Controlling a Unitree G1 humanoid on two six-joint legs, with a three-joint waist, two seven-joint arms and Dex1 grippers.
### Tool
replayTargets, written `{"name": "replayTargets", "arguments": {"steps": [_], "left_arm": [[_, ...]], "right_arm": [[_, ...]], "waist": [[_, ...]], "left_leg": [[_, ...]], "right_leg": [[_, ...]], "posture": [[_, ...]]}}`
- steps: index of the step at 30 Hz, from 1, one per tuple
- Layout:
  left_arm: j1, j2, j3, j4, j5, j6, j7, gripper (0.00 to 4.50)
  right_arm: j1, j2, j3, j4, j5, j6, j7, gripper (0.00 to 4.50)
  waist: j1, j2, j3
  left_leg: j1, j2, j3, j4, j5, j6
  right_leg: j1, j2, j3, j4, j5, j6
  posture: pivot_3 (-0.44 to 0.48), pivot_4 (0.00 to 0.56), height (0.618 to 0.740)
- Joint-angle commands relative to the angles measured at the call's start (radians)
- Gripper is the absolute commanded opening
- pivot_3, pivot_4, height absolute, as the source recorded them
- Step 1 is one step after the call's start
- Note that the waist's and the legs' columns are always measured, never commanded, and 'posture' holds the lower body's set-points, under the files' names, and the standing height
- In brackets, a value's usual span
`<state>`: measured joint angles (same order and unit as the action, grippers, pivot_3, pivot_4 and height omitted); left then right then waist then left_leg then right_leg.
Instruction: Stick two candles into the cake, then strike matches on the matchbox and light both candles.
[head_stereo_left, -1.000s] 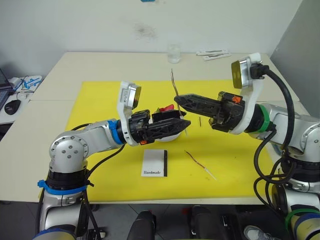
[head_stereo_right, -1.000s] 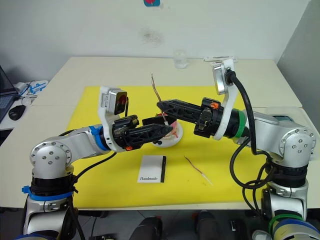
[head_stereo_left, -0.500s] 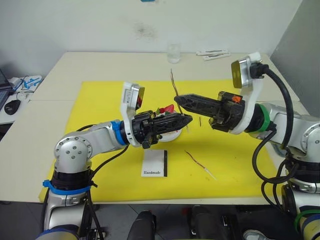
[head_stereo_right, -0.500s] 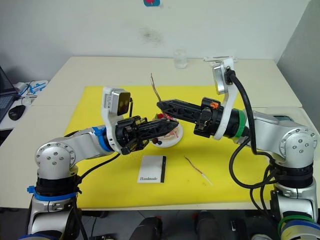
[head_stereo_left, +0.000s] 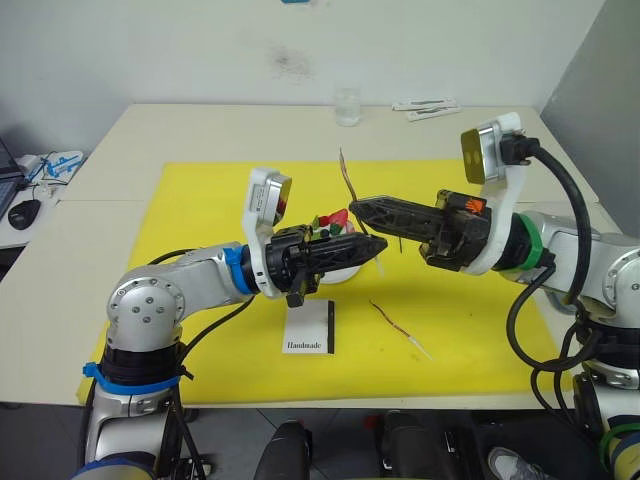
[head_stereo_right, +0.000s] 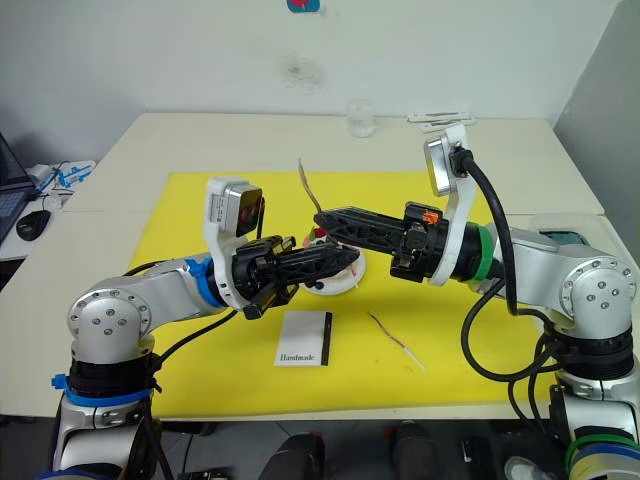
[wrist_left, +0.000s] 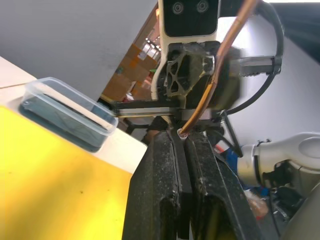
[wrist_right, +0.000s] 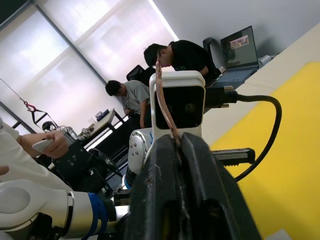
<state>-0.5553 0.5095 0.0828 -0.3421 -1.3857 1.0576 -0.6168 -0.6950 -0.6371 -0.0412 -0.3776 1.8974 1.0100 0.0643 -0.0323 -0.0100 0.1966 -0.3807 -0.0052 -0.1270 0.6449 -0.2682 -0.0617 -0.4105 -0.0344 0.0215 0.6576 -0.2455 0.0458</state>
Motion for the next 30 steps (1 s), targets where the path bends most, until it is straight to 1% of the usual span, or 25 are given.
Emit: {"name": "replayTargets", "arguments": {"steps": [1, 6, 7, 12, 15, 17, 19, 21, 23, 26, 30], "left_arm": [[0.004, 0.020, -0.004, -0.043, 0.044, -0.029, -0.049, 0.00], [0.012, 0.028, -0.010, -0.056, 0.073, -0.037, -0.076, 0.00], [0.012, 0.032, -0.009, -0.059, 0.080, -0.037, -0.081, 0.00], [0.012, 0.077, 0.003, -0.081, 0.117, -0.039, -0.108, 0.00], [0.008, 0.113, 0.033, -0.087, 0.118, -0.040, -0.105, 0.00], [0.007, 0.149, 0.066, -0.085, 0.119, -0.043, -0.099, 0.00], [0.008, 0.195, 0.091, -0.080, 0.155, -0.059, -0.104, 0.00], [0.019, 0.240, 0.101, -0.080, 0.208, -0.083, -0.126, 0.00], [0.026, 0.265, 0.121, -0.052, 0.258, -0.117, -0.124, 0.00], [0.027, 0.273, 0.137, 0.018, 0.329, -0.166, -0.127, 0.00], [0.016, 0.258, 0.099, 0.120, 0.436, -0.232, -0.170, 0.00]], "right_arm": [[-0.022, -0.010, -0.013, -0.007, 0.035, -0.034, 0.006, 1.67], [-0.026, -0.010, -0.016, -0.004, 0.010, -0.050, 0.003, 3.49], [-0.026, -0.013, -0.020, -0.002, -0.005, -0.053, 0.004, 3.79], [-0.012, -0.056, -0.050, 0.003, -0.072, -0.051, 0.025, 3.79], [0.006, -0.109, -0.071, -0.019, -0.136, -0.035, 0.065, 3.79], [0.033, -0.171, -0.086, -0.064, -0.237, -0.023, 0.143, 3.79], [0.084, -0.245, -0.089, -0.125, -0.388, -0.038, 0.244, 3.79], [0.144, -0.307, -0.074, -0.189, -0.565, -0.098, 0.356, 3.79], [0.218, -0.353, -0.050, -0.246, -0.742, -0.191, 0.473, 3.79], [0.281, -0.363, -0.030, -0.280, -0.872, -0.269, 0.575, 3.79], [0.292, -0.335, 0.004, -0.287, -0.949, -0.297, 0.631, 3.79]], "waist": [[0.000, 0.000, 0.000], [0.000, 0.000, 0.000], [0.000, 0.000, 0.000], [0.000, 0.000, 0.000], [0.000, 0.000, 0.000], [0.001, 0.000, 0.000], [0.001, 0.000, 0.000], [0.001, 0.000, 0.000], [0.002, 0.000, 0.000], [0.001, 0.000, 0.000], [0.001, 0.000, 0.000]], "left_leg": [[0.000, 0.000, 0.000, 0.000, 0.000, 0.000], [0.000, 0.000, 0.000, 0.000, 0.000, 0.000], [0.000, 0.000, 0.000, 0.000, 0.000, 0.000], [-0.001, 0.000, 0.000, 0.000, 0.000, 0.000], [-0.001, 0.000, 0.000, 0.000, 0.000, 0.000], [-0.001, 0.000, 0.000, -0.001, 0.000, 0.000], [-0.002, 0.000, -0.001, -0.001, 0.000, 0.000], [-0.002, 0.000, -0.001, -0.002, 0.000, 0.000], [-0.002, 0.001, 0.000, -0.003, 0.000, 0.000], [-0.003, 0.001, 0.000, -0.003, 0.000, 0.000], [-0.002, 0.001, 0.001, -0.002, 0.000, 0.000]], "right_leg": [[0.000, 0.000, 0.000, 0.000, 0.000, 0.000], [0.000, 0.000, 0.000, 0.000, 0.000, 0.000], [0.000, 0.000, 0.000, 0.000, 0.000, 0.000], [0.000, 0.000, 0.000, -0.001, 0.000, 0.000], [0.000, 0.000, 0.000, -0.001, 0.000, 0.000], [0.000, 0.000, -0.001, -0.001, 0.000, 0.000], [-0.001, 0.000, -0.001, -0.002, 0.000, 0.000], [-0.001, 0.000, -0.002, -0.004, -0.001, 0.000], [-0.001, 0.000, -0.002, -0.007, 0.000, 0.000], [0.000, 0.000, -0.002, -0.010, 0.000, 0.002], [0.000, 0.000, -0.001, -0.010, 0.001, 0.003]], "posture": [[0.000, 0.150, 0.740], [0.000, 0.150, 0.740], [0.000, 0.150, 0.740], [0.000, 0.150, 0.740], [0.000, 0.150, 0.740], [0.000, 0.150, 0.740], [0.000, 0.150, 0.740], [0.000, 0.150, 0.740], [0.000, 0.150, 0.740], [0.000, 0.150, 0.740], [0.000, 0.150, 0.740]]}}
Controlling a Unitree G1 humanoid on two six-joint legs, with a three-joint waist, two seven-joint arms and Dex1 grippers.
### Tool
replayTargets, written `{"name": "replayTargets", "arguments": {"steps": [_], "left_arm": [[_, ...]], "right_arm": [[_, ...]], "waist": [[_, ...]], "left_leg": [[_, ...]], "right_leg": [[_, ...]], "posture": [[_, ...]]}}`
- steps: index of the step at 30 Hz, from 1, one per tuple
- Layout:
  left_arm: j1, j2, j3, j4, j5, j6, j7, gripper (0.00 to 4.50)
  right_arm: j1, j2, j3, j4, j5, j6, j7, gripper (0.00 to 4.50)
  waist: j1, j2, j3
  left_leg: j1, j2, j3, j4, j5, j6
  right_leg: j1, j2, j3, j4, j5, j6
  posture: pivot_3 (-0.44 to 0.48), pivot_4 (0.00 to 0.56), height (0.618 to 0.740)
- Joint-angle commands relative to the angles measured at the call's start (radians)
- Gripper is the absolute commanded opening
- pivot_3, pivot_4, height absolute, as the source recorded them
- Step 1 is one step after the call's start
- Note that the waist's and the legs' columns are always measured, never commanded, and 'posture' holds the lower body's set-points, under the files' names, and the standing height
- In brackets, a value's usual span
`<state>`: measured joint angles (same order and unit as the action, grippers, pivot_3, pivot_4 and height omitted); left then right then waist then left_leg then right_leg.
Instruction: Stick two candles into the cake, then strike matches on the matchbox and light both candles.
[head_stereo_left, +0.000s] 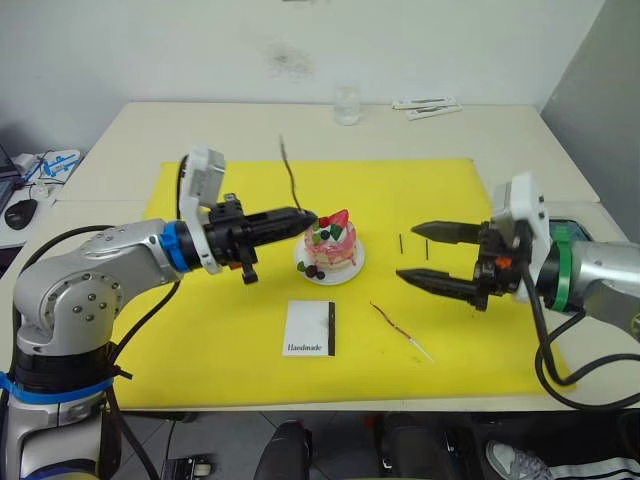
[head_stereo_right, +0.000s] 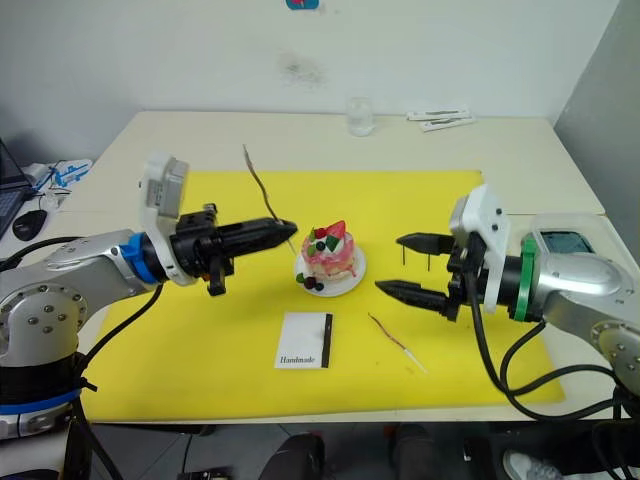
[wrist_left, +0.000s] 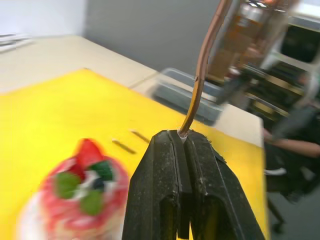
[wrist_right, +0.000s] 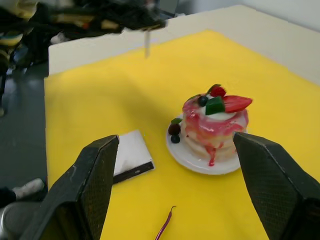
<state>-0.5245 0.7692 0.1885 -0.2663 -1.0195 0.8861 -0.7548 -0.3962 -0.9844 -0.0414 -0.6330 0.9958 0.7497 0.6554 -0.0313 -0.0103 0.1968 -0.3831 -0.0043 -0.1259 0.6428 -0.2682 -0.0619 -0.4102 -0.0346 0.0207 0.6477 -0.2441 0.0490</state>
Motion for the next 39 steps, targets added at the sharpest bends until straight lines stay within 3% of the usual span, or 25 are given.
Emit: {"name": "replayTargets", "arguments": {"steps": [1, 10, 27, 39], "left_arm": [[-0.026, -0.012, -0.018, 0.073, 0.096, -0.080, -0.037, 0.00], [-0.095, -0.108, -0.106, 0.243, 0.298, -0.234, -0.098, 0.00], [-0.093, -0.226, -0.133, 0.324, 0.441, -0.345, -0.137, 0.00], [-0.094, -0.255, -0.136, 0.362, 0.487, -0.383, -0.163, 0.00]], "right_arm": [[-0.013, 0.022, 0.011, -0.034, -0.057, -0.036, 0.042, 3.79], [-0.082, 0.094, 0.046, -0.049, -0.093, 0.036, -0.008, 3.79], [-0.060, 0.136, 0.043, -0.064, -0.165, 0.045, -0.015, 3.79], [-0.075, 0.138, 0.032, -0.073, -0.152, 0.075, -0.024, 3.79]], "waist": [[0.001, 0.000, 0.000], [0.003, 0.000, 0.000], [0.002, 0.000, 0.000], [0.002, 0.000, 0.000]], "left_leg": [[0.000, 0.000, 0.000, 0.000, 0.000, 0.000], [-0.001, 0.000, -0.001, 0.000, 0.000, 0.000], [-0.001, -0.001, -0.001, 0.002, 0.000, 0.000], [-0.001, -0.001, -0.002, 0.002, 0.000, 0.000]], "right_leg": [[0.000, 0.000, 0.000, 0.000, 0.000, 0.000], [0.000, 0.000, 0.000, -0.001, 0.000, 0.000], [0.000, -0.001, -0.001, 0.000, 0.000, 0.000], [0.000, -0.001, -0.001, 0.001, 0.001, -0.001]], "posture": [[0.000, 0.150, 0.740], [0.000, 0.150, 0.740], [0.000, 0.150, 0.740], [0.000, 0.150, 0.740]]}}
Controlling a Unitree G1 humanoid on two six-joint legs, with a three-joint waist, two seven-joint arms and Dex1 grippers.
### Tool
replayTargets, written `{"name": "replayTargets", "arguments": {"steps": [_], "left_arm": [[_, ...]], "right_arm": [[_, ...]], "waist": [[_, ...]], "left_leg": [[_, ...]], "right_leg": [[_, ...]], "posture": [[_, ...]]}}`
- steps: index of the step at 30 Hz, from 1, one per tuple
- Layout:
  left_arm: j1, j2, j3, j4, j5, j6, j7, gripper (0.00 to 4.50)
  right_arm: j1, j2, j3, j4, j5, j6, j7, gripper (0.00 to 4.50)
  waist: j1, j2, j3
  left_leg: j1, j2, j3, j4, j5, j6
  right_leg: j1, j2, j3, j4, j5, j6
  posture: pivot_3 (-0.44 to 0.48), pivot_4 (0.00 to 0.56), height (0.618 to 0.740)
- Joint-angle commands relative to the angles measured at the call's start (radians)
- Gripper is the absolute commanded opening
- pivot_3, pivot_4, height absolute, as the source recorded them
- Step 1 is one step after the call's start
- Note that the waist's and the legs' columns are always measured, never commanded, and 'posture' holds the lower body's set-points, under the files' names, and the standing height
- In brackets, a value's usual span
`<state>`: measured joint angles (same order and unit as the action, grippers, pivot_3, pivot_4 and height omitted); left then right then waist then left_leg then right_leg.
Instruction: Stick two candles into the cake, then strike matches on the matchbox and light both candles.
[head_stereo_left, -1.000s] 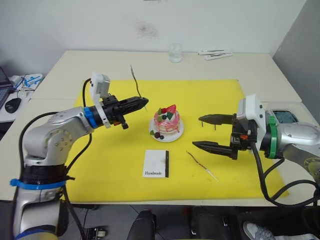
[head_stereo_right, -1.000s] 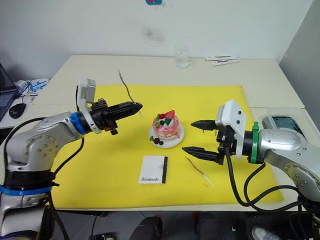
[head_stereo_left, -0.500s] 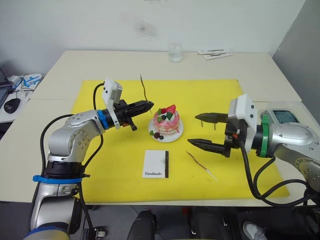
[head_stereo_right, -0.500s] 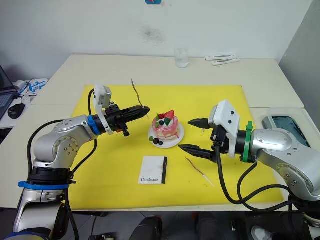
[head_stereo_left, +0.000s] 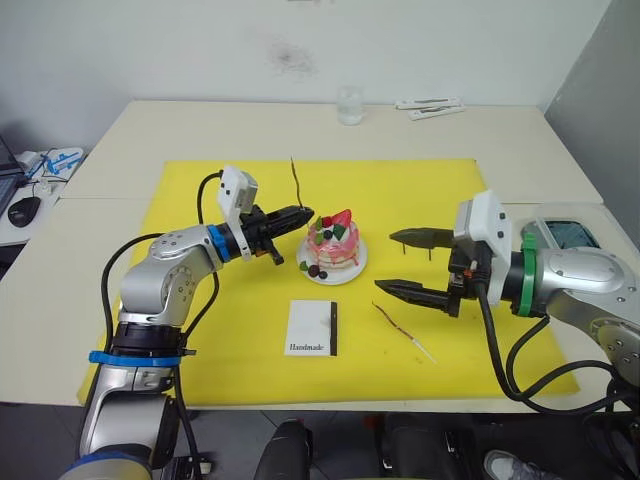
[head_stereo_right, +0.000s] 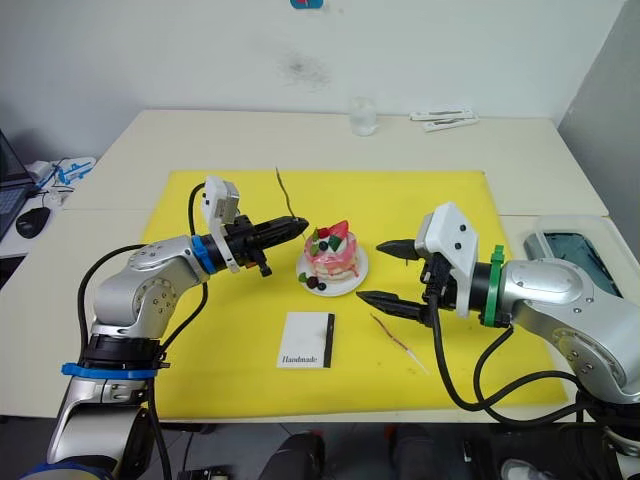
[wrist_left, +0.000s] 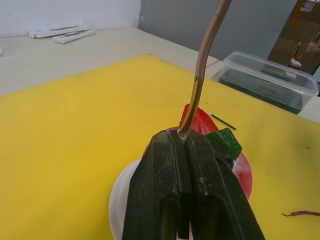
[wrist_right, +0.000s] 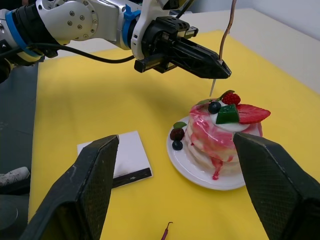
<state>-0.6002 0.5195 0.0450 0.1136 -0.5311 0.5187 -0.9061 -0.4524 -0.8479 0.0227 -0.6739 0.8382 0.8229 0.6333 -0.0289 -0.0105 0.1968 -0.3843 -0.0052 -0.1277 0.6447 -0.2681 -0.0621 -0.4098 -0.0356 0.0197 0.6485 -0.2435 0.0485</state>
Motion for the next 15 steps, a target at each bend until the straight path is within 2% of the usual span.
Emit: {"name": "replayTargets", "arguments": {"steps": [1, 10, 15], "left_arm": [[-0.016, -0.006, 0.004, -0.020, 0.001, -0.016, -0.016, 0.00], [-0.012, -0.045, -0.001, 0.005, 0.031, -0.050, -0.012, 0.00], [-0.003, -0.031, -0.022, 0.004, 0.051, -0.051, -0.041, 0.00]], "right_arm": [[-0.020, 0.001, -0.032, -0.033, 0.006, 0.004, -0.002, 3.79], [-0.020, -0.002, -0.038, -0.038, 0.012, 0.015, -0.001, 3.79], [-0.017, -0.005, -0.040, -0.042, 0.013, 0.019, -0.001, 3.79]], "waist": [[0.000, 0.000, 0.000], [0.000, 0.000, 0.000], [0.000, 0.000, 0.000]], "left_leg": [[0.000, 0.000, 0.000, 0.000, 0.000, 0.000], [0.000, 0.000, 0.000, 0.000, 0.000, 0.000], [0.000, 0.000, 0.000, 0.000, 0.000, 0.000]], "right_leg": [[0.000, 0.000, 0.000, 0.000, 0.000, 0.000], [0.000, 0.000, 0.000, 0.000, 0.002, -0.004], [0.000, 0.000, 0.000, 0.000, 0.002, -0.004]], "posture": [[0.000, 0.150, 0.740], [0.000, 0.150, 0.740], [0.000, 0.150, 0.740]]}}
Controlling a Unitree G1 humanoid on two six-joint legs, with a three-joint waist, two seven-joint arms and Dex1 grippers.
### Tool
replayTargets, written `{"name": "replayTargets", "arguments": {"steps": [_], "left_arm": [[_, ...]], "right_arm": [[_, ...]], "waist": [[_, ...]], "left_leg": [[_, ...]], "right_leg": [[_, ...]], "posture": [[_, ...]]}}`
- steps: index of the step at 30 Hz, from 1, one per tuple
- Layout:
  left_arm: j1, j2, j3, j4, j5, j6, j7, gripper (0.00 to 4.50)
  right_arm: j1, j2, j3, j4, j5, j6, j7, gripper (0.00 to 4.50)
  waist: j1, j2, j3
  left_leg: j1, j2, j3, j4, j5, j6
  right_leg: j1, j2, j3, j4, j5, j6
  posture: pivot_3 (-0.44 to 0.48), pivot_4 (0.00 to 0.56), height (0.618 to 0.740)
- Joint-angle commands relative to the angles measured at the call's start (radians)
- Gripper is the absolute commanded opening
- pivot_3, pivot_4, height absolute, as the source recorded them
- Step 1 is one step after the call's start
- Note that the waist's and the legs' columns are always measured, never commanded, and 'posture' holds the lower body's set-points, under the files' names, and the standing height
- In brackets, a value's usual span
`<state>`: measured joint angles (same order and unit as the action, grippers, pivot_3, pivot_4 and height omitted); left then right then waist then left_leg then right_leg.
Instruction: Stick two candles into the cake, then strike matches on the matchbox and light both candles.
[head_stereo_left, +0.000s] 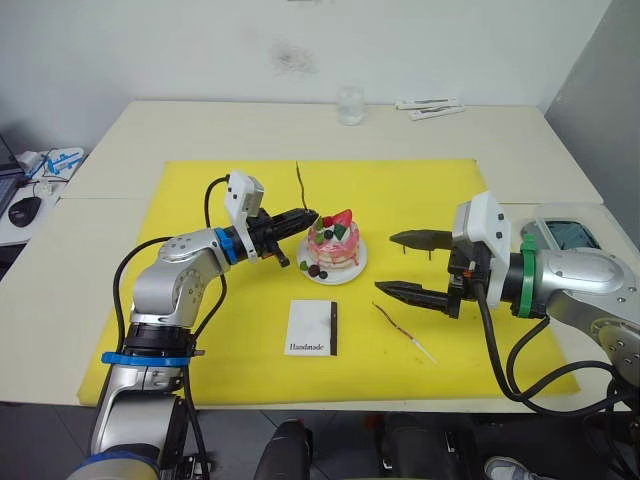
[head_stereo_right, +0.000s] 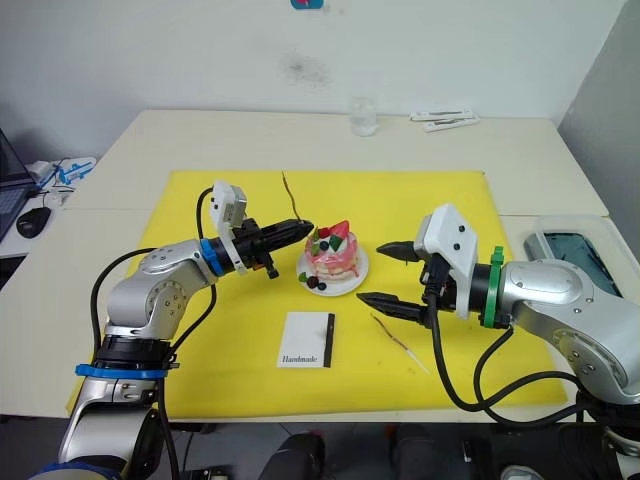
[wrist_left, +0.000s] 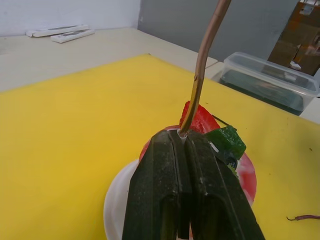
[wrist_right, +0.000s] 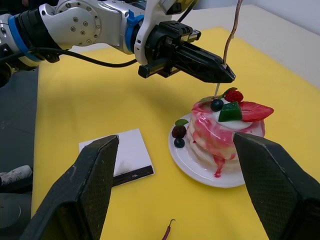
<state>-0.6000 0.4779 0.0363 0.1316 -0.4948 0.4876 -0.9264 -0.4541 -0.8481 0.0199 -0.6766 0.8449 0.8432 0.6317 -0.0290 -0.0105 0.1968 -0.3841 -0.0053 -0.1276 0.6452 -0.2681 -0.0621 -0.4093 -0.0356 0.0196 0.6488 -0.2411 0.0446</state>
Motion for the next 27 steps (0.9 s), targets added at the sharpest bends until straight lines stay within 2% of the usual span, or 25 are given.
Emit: {"name": "replayTargets", "arguments": {"steps": [1, 11, 27], "left_arm": [[-0.003, 0.013, -0.013, -0.011, 0.020, -0.023, -0.024, 0.00], [-0.020, 0.047, -0.011, 0.006, 0.033, -0.006, -0.063, 0.00], [0.039, -0.013, -0.049, 0.028, 0.087, -0.091, -0.046, 0.00]], "right_arm": [[-0.014, -0.006, -0.038, -0.040, 0.005, -0.002, 0.001, 3.79], [-0.010, -0.001, -0.038, -0.034, -0.002, -0.006, 0.004, 3.79], [-0.010, 0.007, -0.031, -0.034, -0.009, -0.013, 0.004, 3.79]], "waist": [[0.000, 0.000, 0.000], [0.000, 0.000, 0.000], [0.001, 0.000, 0.000]], "left_leg": [[0.000, 0.000, 0.000, 0.000, 0.000, 0.000], [0.000, 0.000, 0.000, 0.000, 0.000, 0.000], [0.002, 0.000, 0.000, 0.001, 0.000, 0.000]], "right_leg": [[0.000, 0.000, 0.000, 0.000, 0.000, 0.000], [0.000, 0.000, 0.000, 0.000, 0.000, 0.000], [0.002, 0.000, 0.000, 0.001, 0.000, 0.000]], "posture": [[0.000, 0.150, 0.740], [0.000, 0.150, 0.740], [0.000, 0.150, 0.740]]}}
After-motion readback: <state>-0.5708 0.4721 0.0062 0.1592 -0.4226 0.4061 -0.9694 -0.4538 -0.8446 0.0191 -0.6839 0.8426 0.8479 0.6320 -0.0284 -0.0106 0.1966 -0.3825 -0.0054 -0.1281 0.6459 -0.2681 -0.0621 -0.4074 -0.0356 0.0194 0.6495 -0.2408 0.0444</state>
